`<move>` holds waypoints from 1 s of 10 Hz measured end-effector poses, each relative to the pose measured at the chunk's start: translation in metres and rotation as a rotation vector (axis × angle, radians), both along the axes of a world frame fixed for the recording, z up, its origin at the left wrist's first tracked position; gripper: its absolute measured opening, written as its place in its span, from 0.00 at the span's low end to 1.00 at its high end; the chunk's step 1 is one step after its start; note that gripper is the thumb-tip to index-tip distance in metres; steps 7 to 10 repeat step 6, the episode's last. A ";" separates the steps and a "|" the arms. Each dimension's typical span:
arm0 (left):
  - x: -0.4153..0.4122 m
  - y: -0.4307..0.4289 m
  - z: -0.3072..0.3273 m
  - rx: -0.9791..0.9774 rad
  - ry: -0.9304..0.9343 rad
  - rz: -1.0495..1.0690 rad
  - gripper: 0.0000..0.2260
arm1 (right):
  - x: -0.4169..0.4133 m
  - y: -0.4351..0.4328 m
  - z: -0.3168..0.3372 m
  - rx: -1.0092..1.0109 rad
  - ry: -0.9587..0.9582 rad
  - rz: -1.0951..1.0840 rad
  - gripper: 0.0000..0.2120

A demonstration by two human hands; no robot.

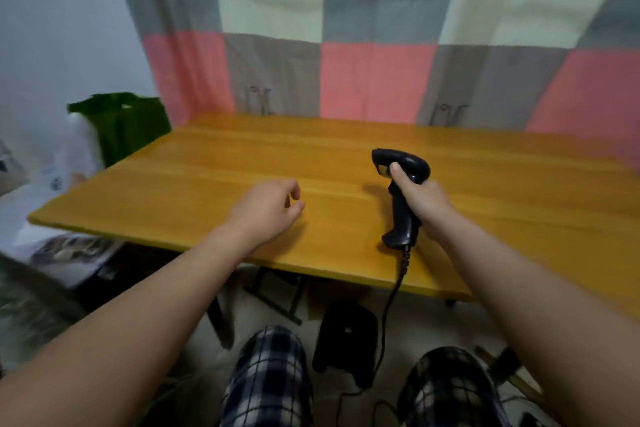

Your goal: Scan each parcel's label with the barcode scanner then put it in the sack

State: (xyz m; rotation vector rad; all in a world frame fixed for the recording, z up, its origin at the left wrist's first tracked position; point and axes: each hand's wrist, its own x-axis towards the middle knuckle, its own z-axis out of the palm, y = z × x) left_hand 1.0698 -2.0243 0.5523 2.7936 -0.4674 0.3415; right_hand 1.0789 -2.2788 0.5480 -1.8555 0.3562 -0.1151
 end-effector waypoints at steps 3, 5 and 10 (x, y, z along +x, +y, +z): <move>0.060 -0.070 -0.012 0.055 0.019 -0.125 0.10 | 0.042 -0.054 -0.019 -0.168 0.199 -0.078 0.34; 0.066 -0.071 -0.013 0.094 0.044 -0.132 0.11 | 0.038 -0.057 -0.020 -0.594 0.290 -0.078 0.31; 0.063 -0.071 -0.007 0.086 0.038 -0.140 0.11 | 0.027 -0.060 -0.014 -0.647 0.301 -0.131 0.33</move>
